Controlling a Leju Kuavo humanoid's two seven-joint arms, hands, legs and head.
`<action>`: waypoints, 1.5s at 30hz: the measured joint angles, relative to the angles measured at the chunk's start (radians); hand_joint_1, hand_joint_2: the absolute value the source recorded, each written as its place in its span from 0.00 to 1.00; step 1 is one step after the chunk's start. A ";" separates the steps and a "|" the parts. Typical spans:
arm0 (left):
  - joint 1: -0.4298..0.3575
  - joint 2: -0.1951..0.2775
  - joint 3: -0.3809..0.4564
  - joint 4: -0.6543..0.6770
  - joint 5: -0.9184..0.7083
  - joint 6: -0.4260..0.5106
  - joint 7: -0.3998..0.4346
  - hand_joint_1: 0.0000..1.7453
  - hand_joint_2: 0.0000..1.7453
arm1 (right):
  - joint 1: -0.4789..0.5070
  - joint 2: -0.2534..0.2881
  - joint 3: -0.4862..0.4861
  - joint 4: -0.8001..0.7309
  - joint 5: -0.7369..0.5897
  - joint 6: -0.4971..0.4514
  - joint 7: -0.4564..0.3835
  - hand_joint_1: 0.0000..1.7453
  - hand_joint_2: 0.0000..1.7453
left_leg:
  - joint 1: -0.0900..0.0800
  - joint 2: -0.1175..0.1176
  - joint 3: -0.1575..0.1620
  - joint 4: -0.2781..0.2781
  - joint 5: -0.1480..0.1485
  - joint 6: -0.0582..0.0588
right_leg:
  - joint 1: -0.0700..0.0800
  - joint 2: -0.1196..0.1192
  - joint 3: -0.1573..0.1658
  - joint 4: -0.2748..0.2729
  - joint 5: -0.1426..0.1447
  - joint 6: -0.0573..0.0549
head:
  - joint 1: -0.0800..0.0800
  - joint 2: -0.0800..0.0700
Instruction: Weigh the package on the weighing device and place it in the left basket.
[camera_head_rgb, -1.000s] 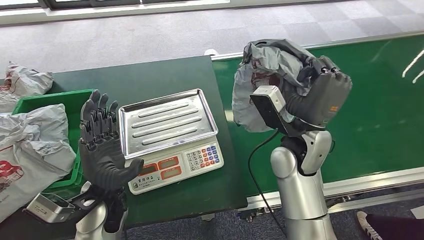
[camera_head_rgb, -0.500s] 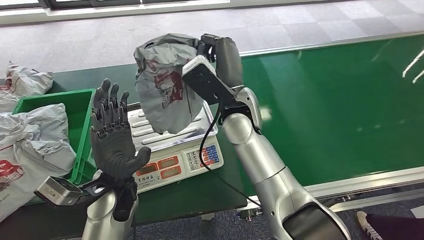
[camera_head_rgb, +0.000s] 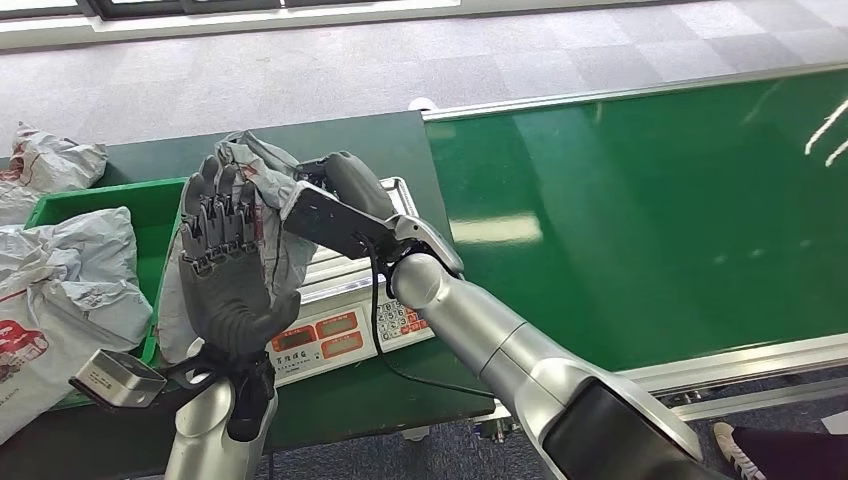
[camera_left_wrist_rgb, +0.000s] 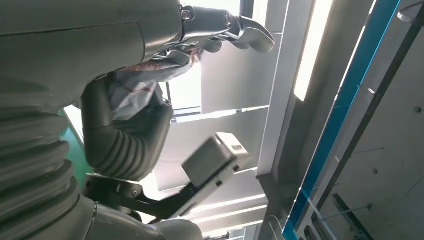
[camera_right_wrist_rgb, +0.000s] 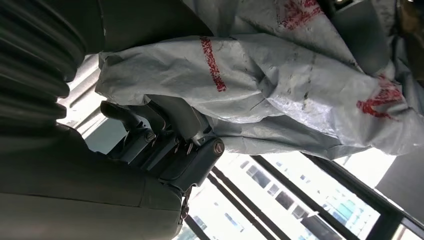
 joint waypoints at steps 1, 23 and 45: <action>0.000 0.000 0.000 0.000 -0.003 0.000 0.000 0.00 1.00 | -0.002 0.000 0.012 0.010 -0.010 -0.003 0.005 0.50 1.00 | 0.000 0.000 0.000 0.000 0.000 0.000 | 0.000 0.000 0.000 0.000 0.000 0.000 | 0.000 0.000; 0.002 0.002 0.000 -0.009 -0.044 0.040 0.000 0.00 1.00 | -0.023 -0.002 0.252 0.195 -0.046 -0.489 0.305 0.00 1.00 | 0.000 0.000 0.000 0.000 0.000 0.000 | 0.000 0.000 0.000 0.000 0.000 0.000 | 0.000 0.000; 0.002 0.002 -0.001 0.004 -0.049 0.055 0.000 0.00 1.00 | 0.159 -0.006 -0.488 -0.199 0.964 -0.543 0.388 0.00 1.00 | -0.001 -0.003 -0.001 0.000 0.000 0.000 | -0.001 -0.003 0.000 0.000 0.000 0.000 | 0.000 0.000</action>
